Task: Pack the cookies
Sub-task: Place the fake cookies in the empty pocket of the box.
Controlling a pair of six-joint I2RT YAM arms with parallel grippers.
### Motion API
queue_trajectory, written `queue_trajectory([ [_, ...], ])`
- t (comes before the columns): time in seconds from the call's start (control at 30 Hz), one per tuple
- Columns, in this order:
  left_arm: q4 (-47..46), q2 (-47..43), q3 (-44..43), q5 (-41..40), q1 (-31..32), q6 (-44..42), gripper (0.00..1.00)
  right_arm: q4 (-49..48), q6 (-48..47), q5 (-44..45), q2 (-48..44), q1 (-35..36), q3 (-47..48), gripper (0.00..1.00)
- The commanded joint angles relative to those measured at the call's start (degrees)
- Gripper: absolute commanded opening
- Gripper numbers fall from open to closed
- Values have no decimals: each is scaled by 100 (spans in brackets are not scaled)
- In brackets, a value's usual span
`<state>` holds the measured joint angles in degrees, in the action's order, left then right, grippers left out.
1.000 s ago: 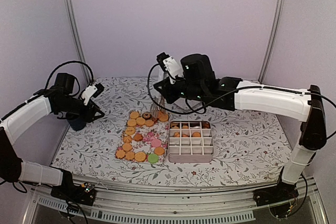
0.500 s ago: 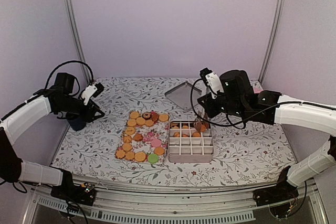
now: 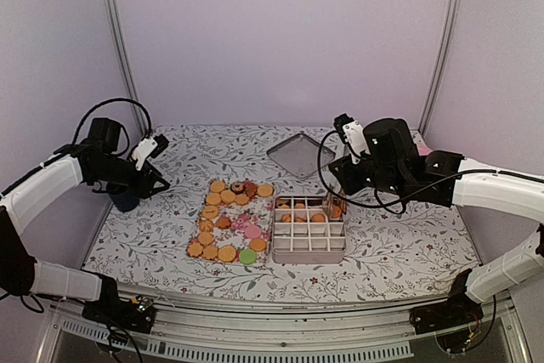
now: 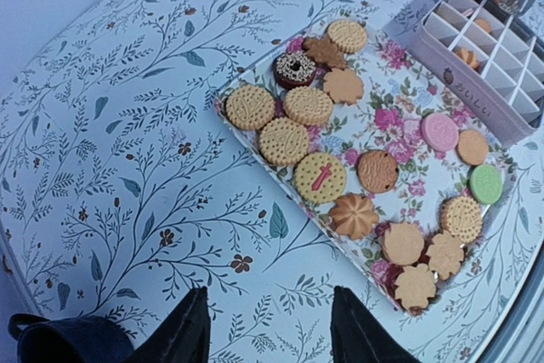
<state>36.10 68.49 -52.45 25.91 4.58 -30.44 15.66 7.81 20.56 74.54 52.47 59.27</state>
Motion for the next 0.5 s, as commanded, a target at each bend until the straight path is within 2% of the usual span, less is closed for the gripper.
queue_trajectory([
  [0.0,91,-64,-111,65,-54,-68,50,-107,62,71,-4,-27,11,34],
  [0.47,90,-73,-70,35,-56,-94,50,-108,45,-49,33,-48,126,39],
])
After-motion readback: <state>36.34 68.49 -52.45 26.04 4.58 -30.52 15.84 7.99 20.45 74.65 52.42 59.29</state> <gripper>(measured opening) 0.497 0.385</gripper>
